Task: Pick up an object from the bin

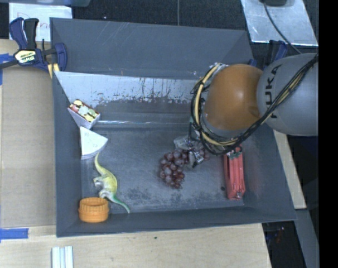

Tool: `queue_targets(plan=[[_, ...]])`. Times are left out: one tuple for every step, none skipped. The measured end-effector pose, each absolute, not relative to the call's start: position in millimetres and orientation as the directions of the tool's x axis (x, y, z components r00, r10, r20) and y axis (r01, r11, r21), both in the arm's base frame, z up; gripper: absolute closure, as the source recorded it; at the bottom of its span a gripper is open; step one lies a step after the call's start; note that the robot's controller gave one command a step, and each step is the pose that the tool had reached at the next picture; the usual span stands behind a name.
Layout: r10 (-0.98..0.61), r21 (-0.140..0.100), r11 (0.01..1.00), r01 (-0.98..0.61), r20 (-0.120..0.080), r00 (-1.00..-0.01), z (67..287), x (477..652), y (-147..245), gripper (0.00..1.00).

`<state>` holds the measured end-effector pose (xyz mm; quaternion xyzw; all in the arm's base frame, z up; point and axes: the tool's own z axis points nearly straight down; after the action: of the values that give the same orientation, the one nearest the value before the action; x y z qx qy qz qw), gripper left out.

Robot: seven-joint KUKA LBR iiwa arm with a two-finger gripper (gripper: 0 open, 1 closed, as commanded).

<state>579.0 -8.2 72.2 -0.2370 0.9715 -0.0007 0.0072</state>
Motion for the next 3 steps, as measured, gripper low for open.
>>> queue_targets(plan=[[-0.46, -0.003, 0.888, -0.46, -0.01, -0.888, 87.5, 577.3, -8.2, 1.0], [-0.458, -0.005, 0.889, -0.458, -0.015, -0.889, 109.2, 578.4, -8.2, 1.0], [-0.456, -0.006, 0.89, -0.456, -0.018, -0.89, 131.1, 578.8, -8.4, 1.0]])
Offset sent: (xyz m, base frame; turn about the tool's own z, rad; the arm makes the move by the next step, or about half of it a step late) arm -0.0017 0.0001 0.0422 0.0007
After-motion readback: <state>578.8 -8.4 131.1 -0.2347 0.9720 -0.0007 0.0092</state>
